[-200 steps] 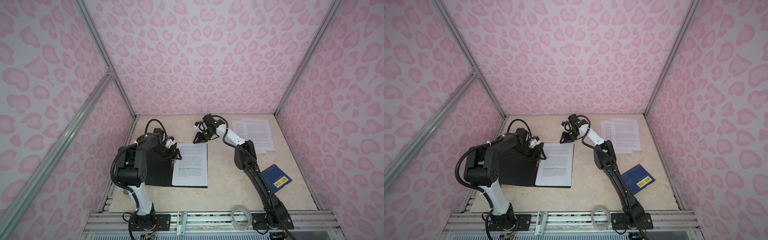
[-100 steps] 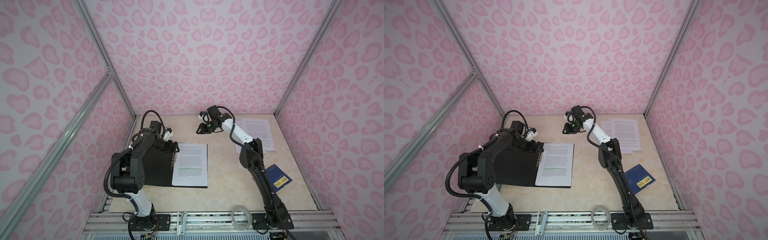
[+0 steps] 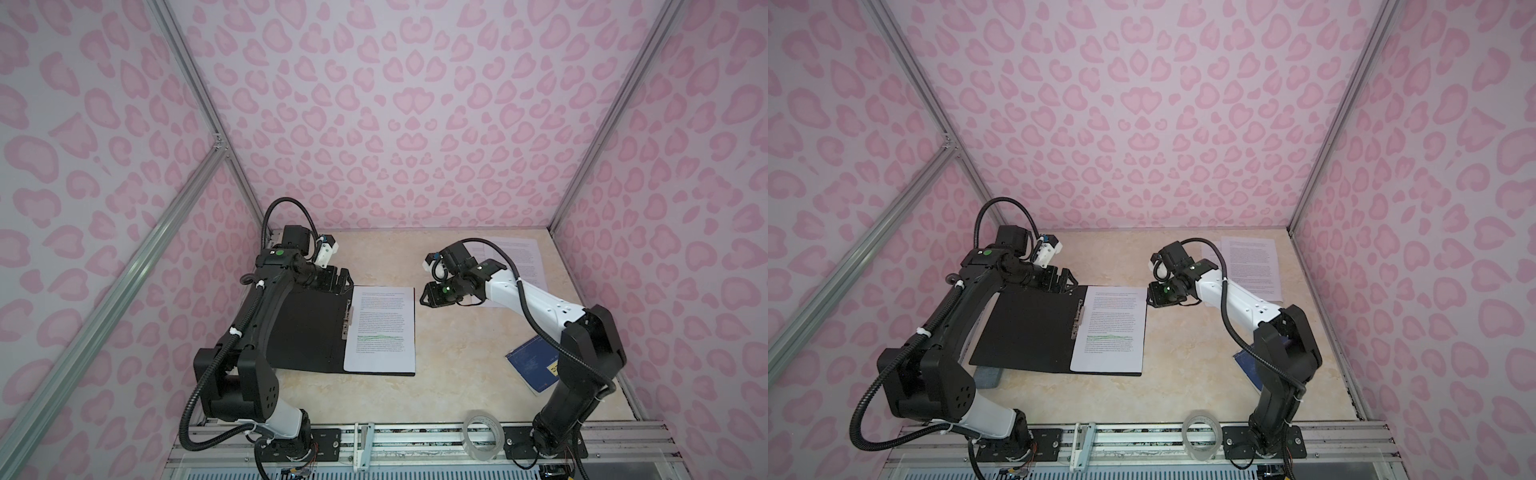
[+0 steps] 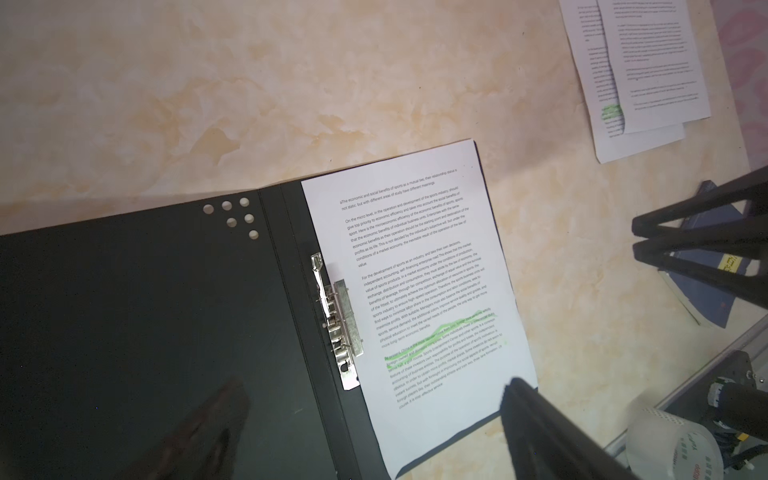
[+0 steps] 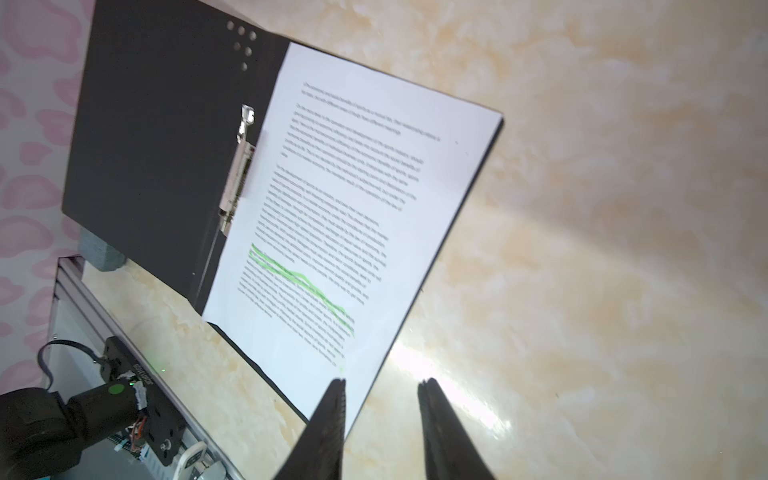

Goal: Put the files into the folder
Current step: 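Move the right gripper over the printed sheet stack and lower it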

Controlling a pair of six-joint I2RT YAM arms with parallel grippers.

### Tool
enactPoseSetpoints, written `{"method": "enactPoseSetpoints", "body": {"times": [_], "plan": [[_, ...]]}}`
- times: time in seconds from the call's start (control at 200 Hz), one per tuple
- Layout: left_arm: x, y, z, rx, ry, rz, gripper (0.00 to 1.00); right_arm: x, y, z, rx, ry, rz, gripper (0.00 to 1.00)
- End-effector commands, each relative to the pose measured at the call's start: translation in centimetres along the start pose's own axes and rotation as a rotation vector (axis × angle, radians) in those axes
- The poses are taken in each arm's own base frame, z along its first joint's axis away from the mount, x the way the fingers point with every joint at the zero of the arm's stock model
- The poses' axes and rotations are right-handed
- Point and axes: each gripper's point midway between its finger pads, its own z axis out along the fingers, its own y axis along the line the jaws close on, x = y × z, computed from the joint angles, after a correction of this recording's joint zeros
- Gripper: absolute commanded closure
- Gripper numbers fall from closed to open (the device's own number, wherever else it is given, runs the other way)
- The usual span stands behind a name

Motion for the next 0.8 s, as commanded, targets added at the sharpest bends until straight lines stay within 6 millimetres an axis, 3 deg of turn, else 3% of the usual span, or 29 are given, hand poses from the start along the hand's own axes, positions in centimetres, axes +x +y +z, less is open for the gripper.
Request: {"method": "enactPoseSetpoints", "body": {"times": [0.0,0.14,0.295,0.49,0.62,0.645,0.795], "plan": [[-0.6,-0.9,-1.5,0.013,-0.027,0.025,0.02,1.4,-4.0,-2.1,0.202,-0.044,0.059,0.65],[-1.6,-1.8,-2.3,0.034,-0.039,0.057,0.02,1.8,-9.0,-5.1,0.386,-0.113,0.133,0.64],[-1.3,-2.4,-1.6,0.045,-0.014,0.073,0.02,-0.1,-14.3,-7.1,0.513,-0.199,0.241,0.63],[0.0,-2.3,-0.2,0.046,0.024,0.085,0.02,-2.6,-19.6,-5.7,0.653,-0.141,0.292,0.61],[0.8,-2.1,0.7,0.055,0.049,0.081,0.02,-4.0,-21.9,-4.2,0.748,-0.095,0.267,0.6],[0.9,-2.1,0.9,0.058,0.054,0.08,0.02,-5.1,-22.1,-4.5,0.761,-0.116,0.266,0.6],[1.6,-2.0,1.8,0.07,0.081,0.073,0.02,-4.8,-24.9,-2.6,0.792,-0.064,0.289,0.59]]}}
